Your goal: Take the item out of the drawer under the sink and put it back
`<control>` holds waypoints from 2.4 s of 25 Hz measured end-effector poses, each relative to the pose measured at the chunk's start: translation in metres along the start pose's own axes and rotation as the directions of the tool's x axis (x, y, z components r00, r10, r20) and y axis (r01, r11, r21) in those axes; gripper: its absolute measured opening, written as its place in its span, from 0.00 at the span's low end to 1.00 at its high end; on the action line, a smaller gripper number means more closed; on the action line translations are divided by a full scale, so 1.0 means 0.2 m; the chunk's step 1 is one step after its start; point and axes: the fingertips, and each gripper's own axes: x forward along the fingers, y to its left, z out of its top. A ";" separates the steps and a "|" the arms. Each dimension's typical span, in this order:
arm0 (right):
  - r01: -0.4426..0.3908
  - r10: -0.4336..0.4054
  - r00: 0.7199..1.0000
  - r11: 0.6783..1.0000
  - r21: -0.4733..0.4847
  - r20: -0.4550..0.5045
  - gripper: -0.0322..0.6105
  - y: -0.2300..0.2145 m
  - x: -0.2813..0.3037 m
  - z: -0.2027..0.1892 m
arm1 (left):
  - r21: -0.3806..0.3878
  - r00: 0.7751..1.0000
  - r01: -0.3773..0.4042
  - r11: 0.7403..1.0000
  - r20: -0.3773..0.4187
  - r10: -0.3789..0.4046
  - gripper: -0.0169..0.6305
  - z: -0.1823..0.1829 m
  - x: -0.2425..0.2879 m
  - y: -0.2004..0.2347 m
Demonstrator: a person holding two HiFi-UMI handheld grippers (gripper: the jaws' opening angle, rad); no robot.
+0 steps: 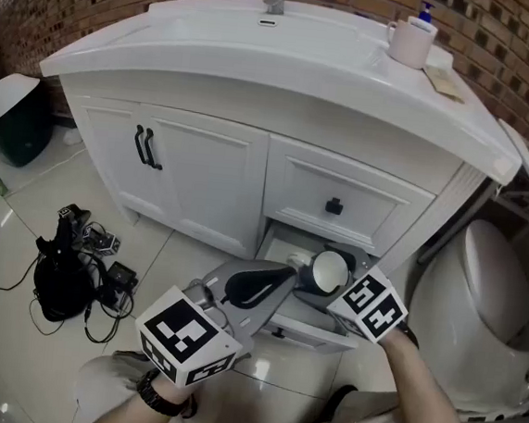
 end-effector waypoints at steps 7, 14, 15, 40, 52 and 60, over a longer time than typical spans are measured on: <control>0.130 -0.129 0.966 0.991 0.013 0.224 0.72 0.07 -0.42 0.26 | 0.032 0.998 0.004 0.999 -0.055 -0.002 0.06 -0.04 -0.02 0.00; 0.149 -0.145 0.956 0.989 0.002 0.254 0.72 0.09 -0.49 0.25 | 0.035 0.998 0.015 0.999 -0.067 -0.013 0.06 -0.06 0.01 -0.02; 0.141 -0.135 0.956 0.990 -0.003 0.260 0.72 0.10 -0.48 0.25 | 0.035 0.998 0.016 0.999 -0.069 -0.014 0.06 -0.06 0.01 -0.02; 0.105 -0.106 0.993 0.994 0.017 0.044 0.72 0.00 -0.25 0.00 | 0.032 0.994 -0.055 0.998 -0.097 0.058 0.06 -0.06 -0.01 0.04; -0.061 0.103 0.953 0.986 0.153 -0.285 0.73 0.04 0.48 -0.46 | -0.052 0.994 -0.072 0.996 -0.090 0.067 0.05 -0.04 0.04 0.08; -0.031 0.067 0.959 0.991 0.133 -0.275 0.73 -0.01 0.41 -0.42 | -0.075 0.992 -0.062 0.995 -0.112 0.054 0.06 -0.06 0.00 0.08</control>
